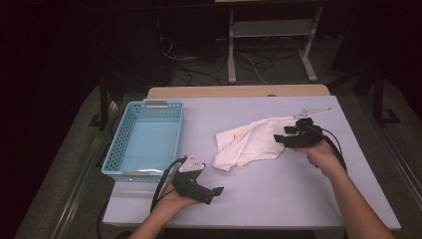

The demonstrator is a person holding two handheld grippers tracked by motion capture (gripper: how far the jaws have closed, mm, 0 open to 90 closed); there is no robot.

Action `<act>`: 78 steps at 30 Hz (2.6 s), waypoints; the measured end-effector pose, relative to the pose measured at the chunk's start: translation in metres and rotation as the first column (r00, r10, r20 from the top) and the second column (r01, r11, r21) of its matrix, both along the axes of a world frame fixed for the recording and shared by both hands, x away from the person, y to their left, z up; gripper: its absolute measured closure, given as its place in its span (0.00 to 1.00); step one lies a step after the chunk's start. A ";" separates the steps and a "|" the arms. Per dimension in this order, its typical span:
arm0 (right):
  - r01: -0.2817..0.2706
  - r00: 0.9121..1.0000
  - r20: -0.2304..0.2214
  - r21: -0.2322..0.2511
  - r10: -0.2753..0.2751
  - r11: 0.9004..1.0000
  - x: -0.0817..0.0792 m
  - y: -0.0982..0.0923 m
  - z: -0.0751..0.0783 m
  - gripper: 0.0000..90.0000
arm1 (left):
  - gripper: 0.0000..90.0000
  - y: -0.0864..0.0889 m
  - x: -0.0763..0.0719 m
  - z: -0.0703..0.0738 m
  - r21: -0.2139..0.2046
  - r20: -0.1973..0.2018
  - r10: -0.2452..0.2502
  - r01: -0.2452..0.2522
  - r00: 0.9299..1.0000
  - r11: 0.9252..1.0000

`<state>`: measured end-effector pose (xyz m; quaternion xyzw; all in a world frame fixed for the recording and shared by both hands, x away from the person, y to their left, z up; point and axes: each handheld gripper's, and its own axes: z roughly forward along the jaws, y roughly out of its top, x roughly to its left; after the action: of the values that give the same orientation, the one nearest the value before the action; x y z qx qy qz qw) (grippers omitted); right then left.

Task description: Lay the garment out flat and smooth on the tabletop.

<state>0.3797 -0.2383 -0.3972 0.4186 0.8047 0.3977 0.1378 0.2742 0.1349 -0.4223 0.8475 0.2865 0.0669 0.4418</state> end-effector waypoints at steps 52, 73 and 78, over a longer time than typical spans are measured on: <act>-0.176 0.977 -0.111 0.077 0.184 0.981 0.001 0.082 -0.032 0.43 | 0.00 0.000 0.000 0.000 0.000 -0.001 -0.001 0.001 1.000 1.000; -0.181 0.974 -0.115 0.136 0.197 0.974 0.011 0.098 -0.048 0.58 | 0.00 0.001 0.000 0.000 -0.002 0.000 0.001 -0.001 1.000 1.000; -0.200 0.971 -0.103 0.148 0.216 0.969 0.011 0.098 -0.047 0.77 | 0.00 0.000 -0.001 0.000 0.001 0.000 -0.001 0.001 1.000 1.000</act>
<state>0.3911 -0.1405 -0.4446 0.3630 0.8220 0.4384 0.0183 0.2737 0.1352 -0.4222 0.8479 0.2860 0.0671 0.4414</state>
